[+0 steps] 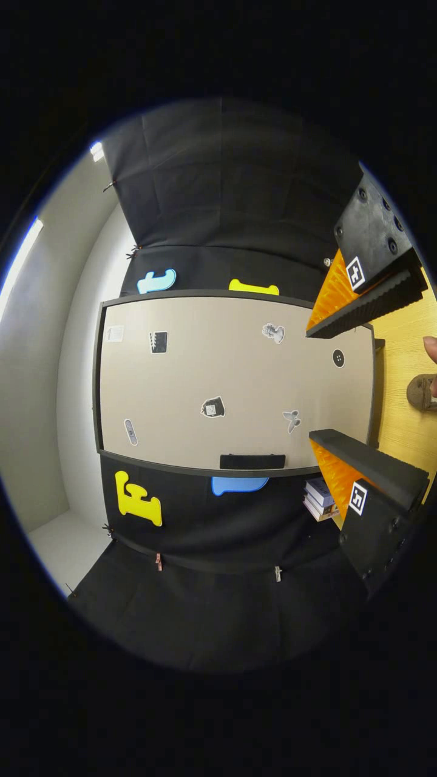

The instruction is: Open the shoe cabinet door, grab the shoes and put them into the shoe cabinet, then close the shoe cabinet door.

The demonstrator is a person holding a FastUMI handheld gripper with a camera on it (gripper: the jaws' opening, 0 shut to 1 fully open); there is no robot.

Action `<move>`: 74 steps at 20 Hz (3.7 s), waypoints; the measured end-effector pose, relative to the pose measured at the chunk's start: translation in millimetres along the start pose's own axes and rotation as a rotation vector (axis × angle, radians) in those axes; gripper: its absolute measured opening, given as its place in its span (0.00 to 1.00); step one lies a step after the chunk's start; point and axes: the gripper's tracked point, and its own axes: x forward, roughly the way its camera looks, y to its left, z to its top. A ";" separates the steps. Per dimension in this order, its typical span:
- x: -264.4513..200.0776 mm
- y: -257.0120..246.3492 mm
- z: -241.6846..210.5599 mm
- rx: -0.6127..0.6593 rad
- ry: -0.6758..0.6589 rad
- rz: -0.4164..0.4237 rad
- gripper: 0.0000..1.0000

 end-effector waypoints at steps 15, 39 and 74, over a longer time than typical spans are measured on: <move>107.8 109.4 30.8 0.042 -0.002 0.121 0.98; 227.5 147.5 -5.4 0.099 0.027 0.045 0.35; -19.6 8.3 9.5 0.190 0.048 0.240 0.28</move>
